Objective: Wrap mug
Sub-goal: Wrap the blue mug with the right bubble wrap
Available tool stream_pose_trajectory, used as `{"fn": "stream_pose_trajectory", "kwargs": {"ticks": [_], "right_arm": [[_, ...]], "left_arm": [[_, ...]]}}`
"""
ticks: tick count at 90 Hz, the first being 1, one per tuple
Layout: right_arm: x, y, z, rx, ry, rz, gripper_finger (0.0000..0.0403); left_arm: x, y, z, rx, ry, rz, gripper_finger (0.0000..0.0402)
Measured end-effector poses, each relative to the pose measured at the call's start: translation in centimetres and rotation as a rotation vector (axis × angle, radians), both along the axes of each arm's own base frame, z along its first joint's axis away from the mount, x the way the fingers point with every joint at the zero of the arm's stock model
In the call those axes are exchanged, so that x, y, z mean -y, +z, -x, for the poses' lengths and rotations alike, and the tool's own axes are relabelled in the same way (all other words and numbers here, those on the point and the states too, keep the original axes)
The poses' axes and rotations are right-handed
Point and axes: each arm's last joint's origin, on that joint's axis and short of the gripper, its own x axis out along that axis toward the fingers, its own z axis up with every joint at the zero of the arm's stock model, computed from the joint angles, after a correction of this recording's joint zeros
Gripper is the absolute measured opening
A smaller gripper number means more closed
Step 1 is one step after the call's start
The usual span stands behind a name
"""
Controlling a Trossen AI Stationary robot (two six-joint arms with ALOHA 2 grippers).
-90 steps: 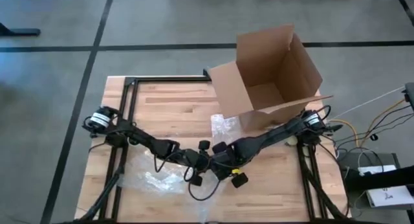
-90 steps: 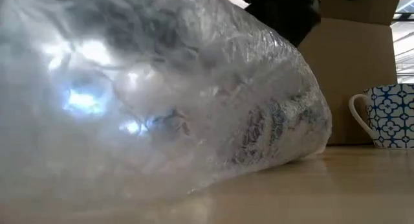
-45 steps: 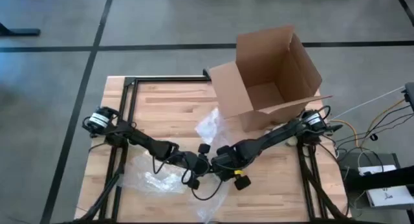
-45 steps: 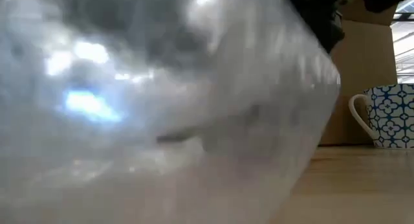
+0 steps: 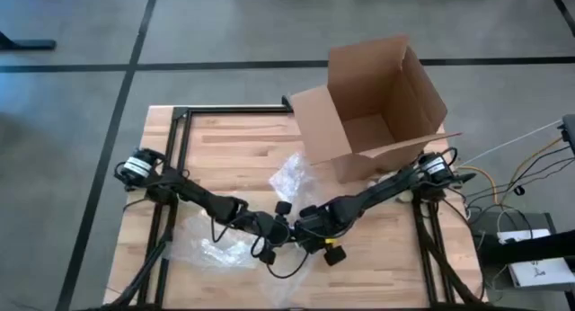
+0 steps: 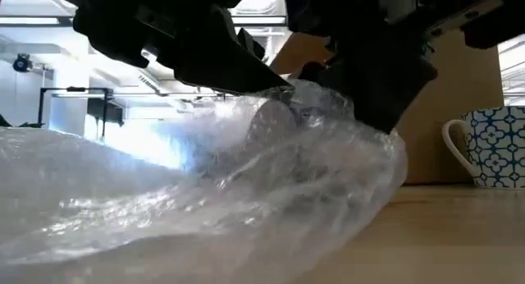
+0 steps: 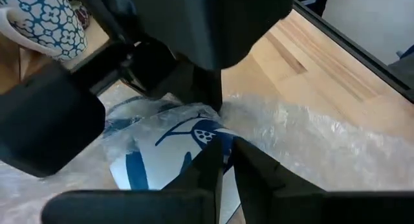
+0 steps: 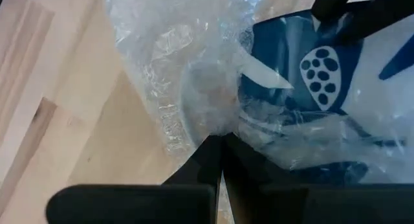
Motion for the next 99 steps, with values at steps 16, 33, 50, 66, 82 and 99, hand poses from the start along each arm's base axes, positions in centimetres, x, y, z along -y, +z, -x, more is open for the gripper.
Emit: {"fn": "stream_pose_trajectory", "kwargs": {"ticks": [16, 33, 50, 66, 82, 99], "right_arm": [[0.1, 0.4, -0.1, 0.006, -0.004, 0.016, 0.0], [-0.1, 1.5, -0.5, 0.025, 0.012, 0.014, 0.0], [0.0, 2.2, -0.6, 0.033, 0.024, 0.044, 0.0], [0.0, 2.4, -0.8, 0.053, 0.03, 0.06, 0.0], [0.1, 2.4, -0.8, 0.057, 0.041, 0.061, 0.0], [0.3, 2.4, -0.9, 0.064, 0.035, 0.059, 0.0]], "left_arm": [[-0.2, -0.1, 0.0, -0.009, 0.007, -0.005, 0.002], [-0.8, 0.1, 0.0, -0.016, 0.026, -0.009, 0.002], [-1.9, 0.9, 0.3, -0.051, 0.056, -0.019, 0.002], [-2.8, 2.1, 1.1, -0.072, 0.075, -0.036, 0.002], [-3.9, 2.4, 1.6, -0.108, 0.136, -0.078, 0.002], [-4.5, 1.4, 1.3, -0.124, 0.154, -0.082, 0.002]]}}
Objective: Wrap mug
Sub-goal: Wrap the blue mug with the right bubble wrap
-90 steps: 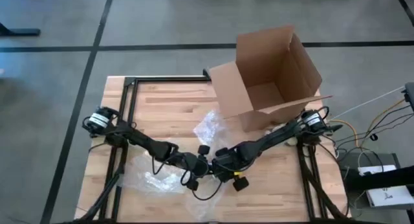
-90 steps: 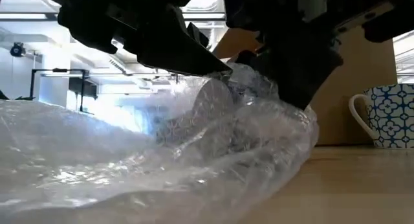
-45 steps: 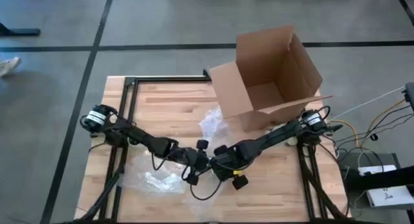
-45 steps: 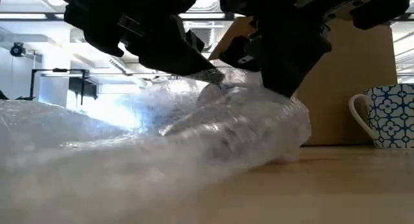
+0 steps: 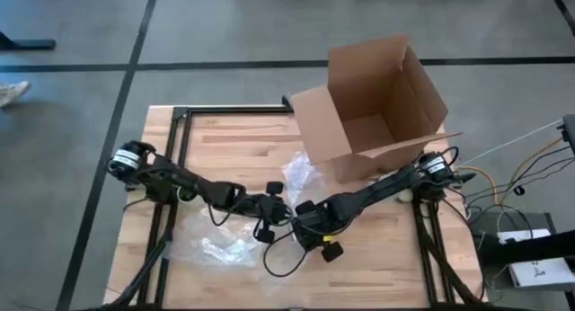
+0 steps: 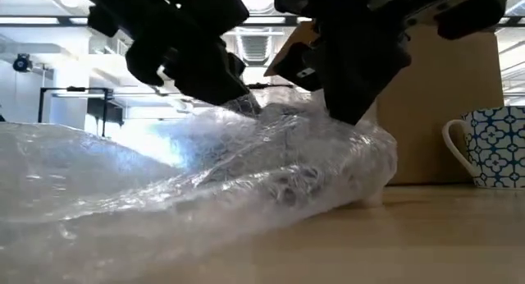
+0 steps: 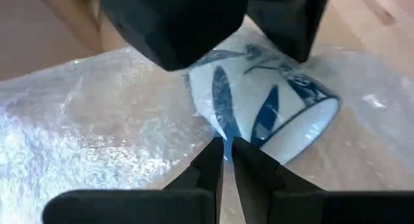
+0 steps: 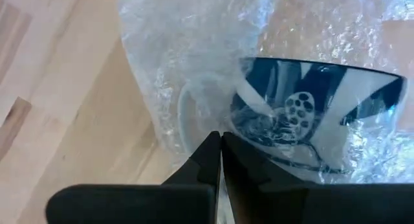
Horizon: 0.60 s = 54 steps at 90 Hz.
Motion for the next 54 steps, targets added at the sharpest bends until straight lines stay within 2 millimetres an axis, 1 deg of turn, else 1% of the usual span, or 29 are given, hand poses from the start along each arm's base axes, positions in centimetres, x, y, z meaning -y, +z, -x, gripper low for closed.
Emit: {"fn": "stream_pose_trajectory", "kwargs": {"ticks": [16, 26, 41, 54], "right_arm": [[0.0, 0.0, 0.0, -0.001, 0.0, -0.003, 0.0], [0.1, 0.0, 0.0, -0.004, -0.008, -0.004, 0.0], [0.2, 0.0, -0.1, -0.001, -0.015, -0.003, 0.0], [0.2, 0.0, -0.1, 0.006, -0.009, -0.003, 0.0]], "left_arm": [[0.2, -1.2, -0.5, 0.004, -0.013, 0.017, 0.002], [0.1, -1.6, -0.2, -0.012, -0.019, 0.018, 0.002], [-0.2, -1.4, 0.9, -0.05, -0.024, 0.004, 0.002], [-0.6, -1.6, 2.0, -0.096, 0.074, 0.006, 0.0021]]}}
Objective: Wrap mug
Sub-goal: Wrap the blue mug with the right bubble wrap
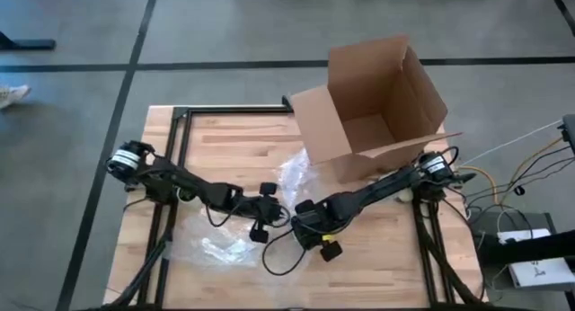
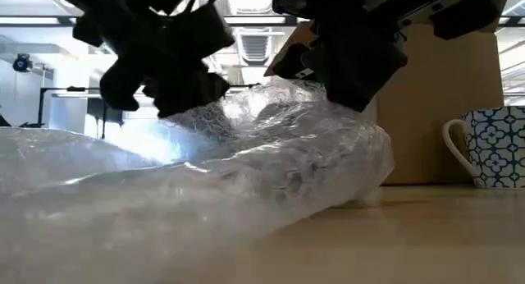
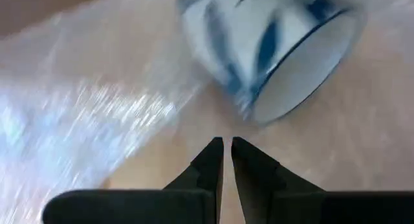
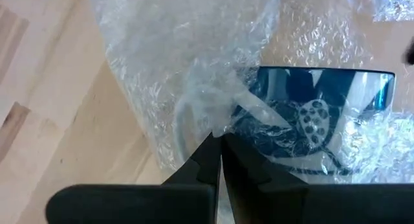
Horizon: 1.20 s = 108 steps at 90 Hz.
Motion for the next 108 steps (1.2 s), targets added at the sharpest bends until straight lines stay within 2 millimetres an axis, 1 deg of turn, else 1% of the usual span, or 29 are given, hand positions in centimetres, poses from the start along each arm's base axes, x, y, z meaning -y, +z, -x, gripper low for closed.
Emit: {"fn": "stream_pose_trajectory", "kwargs": {"ticks": [10, 18, 32, 44, 54, 63, 72, 90, 102, 108], "right_arm": [[0.1, 0.0, -0.1, 0.008, -0.001, -0.002, 0.0], [0.1, 0.0, -0.1, 0.011, -0.002, -0.003, 0.0], [0.1, 0.0, -0.2, 0.012, -0.002, -0.003, 0.0], [0.1, 0.0, -0.2, 0.014, -0.002, -0.004, 0.0], [0.2, 0.0, -0.2, 0.014, -0.013, -0.007, 0.0], [0.4, 0.1, -0.3, 0.016, -0.019, -0.008, 0.0], [0.5, 0.1, -0.3, 0.016, -0.022, -0.008, 0.0], [0.5, 0.1, -0.3, 0.015, -0.022, -0.009, 0.0], [0.5, 0.1, -0.3, 0.014, -0.031, -0.011, 0.0], [0.5, 0.1, -0.4, 0.014, -0.03, -0.012, 0.0]], "left_arm": [[0.4, -0.5, 0.4, 0.05, 0.007, 0.033, 0.0029], [0.7, -0.9, 0.6, 0.139, -0.006, 0.064, 0.0043], [0.8, -1.1, 1.1, 0.276, -0.007, 0.1, 0.0072], [0.6, -1.5, 1.6, 0.324, 0.016, 0.094, 0.0091], [1.0, -1.4, 1.4, 0.368, -0.011, 0.092, 0.0097], [1.7, -1.7, 1.1, 0.368, -0.048, 0.07, 0.0095], [2.0, -2.2, 0.8, 0.358, -0.049, 0.022, 0.0089], [2.0, -3.0, -0.1, 0.356, 0.027, -0.113, 0.0086], [2.3, -3.5, -1.0, 0.346, 0.021, -0.135, 0.009], [2.4, -3.8, -1.4, 0.338, 0.017, -0.121, 0.0085]]}}
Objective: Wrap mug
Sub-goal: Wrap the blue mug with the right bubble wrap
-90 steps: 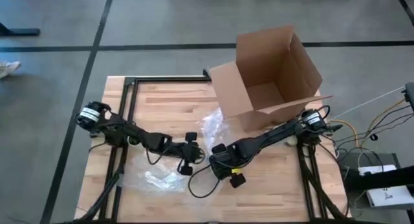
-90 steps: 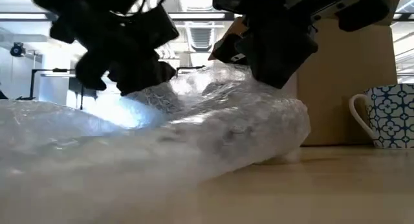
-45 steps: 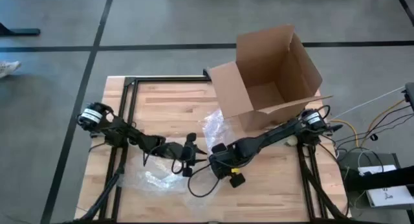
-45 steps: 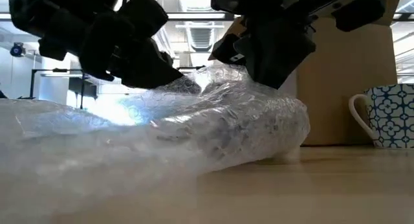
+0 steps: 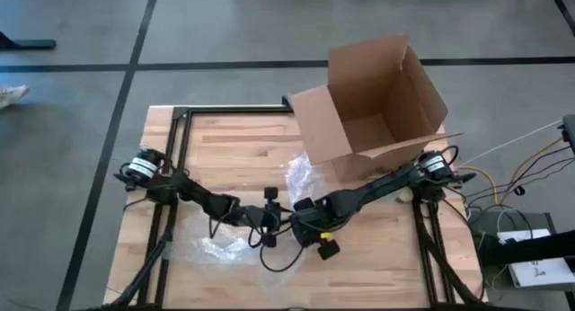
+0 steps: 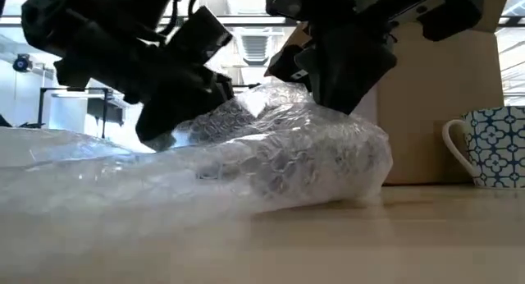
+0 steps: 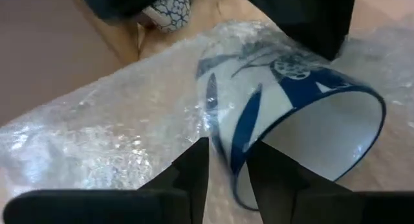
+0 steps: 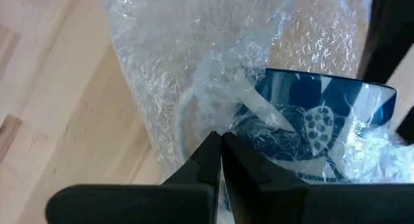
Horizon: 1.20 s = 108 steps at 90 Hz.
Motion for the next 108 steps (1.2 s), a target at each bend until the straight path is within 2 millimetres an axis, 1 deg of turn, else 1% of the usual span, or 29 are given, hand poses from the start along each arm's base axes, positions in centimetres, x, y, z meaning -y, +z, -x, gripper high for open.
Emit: {"fn": "stream_pose_trajectory", "kwargs": {"ticks": [7, 18, 21, 32, 41, 49, 60, 82, 95, 102, 108], "right_arm": [[0.0, 0.0, 0.0, -0.001, 0.002, -0.003, 0.0], [-0.1, -0.2, 0.0, 0.001, 0.027, -0.008, 0.0], [-0.1, -0.4, 0.0, -0.001, 0.039, -0.013, 0.0], [-0.4, -1.8, -0.2, -0.037, 0.072, -0.063, 0.0], [-0.4, -2.3, -0.4, -0.049, 0.055, -0.065, 0.0001], [-0.3, -2.3, -0.4, -0.053, 0.044, -0.066, 0.0001], [-0.1, -1.3, -0.1, -0.044, 0.025, -0.07, 0.0001], [0.0, 2.3, 0.2, 0.001, 0.013, -0.079, 0.0], [0.0, 3.3, 0.1, -0.007, 0.02, -0.074, 0.0], [-0.1, 4.1, -0.4, 0.049, 0.024, -0.09, 0.0], [-0.2, 4.3, -0.6, 0.079, 0.028, -0.098, 0.0]], "left_arm": [[0.1, -0.4, -0.5, -0.001, 0.018, 0.036, 0.0068], [0.2, -0.9, -0.9, -0.006, 0.037, 0.049, 0.002], [0.2, -1.0, -1.1, -0.004, 0.042, 0.057, 0.0013], [0.1, -1.0, -1.2, -0.004, 0.049, 0.087, 0.0012], [0.1, -1.1, -1.2, -0.009, 0.055, 0.102, 0.0007], [0.1, -1.3, -1.2, -0.014, 0.061, 0.111, 0.0005], [0.1, -1.7, -1.2, -0.023, 0.072, 0.129, 0.0004], [0.1, -2.0, -1.2, -0.028, 0.067, 0.145, 0.0003], [0.1, -2.0, -1.2, -0.027, 0.066, 0.142, 0.0002], [0.1, -2.1, -1.2, -0.028, 0.065, 0.141, 0.0002], [0.1, -2.1, -1.2, -0.028, 0.064, 0.139, 0.0002]]}}
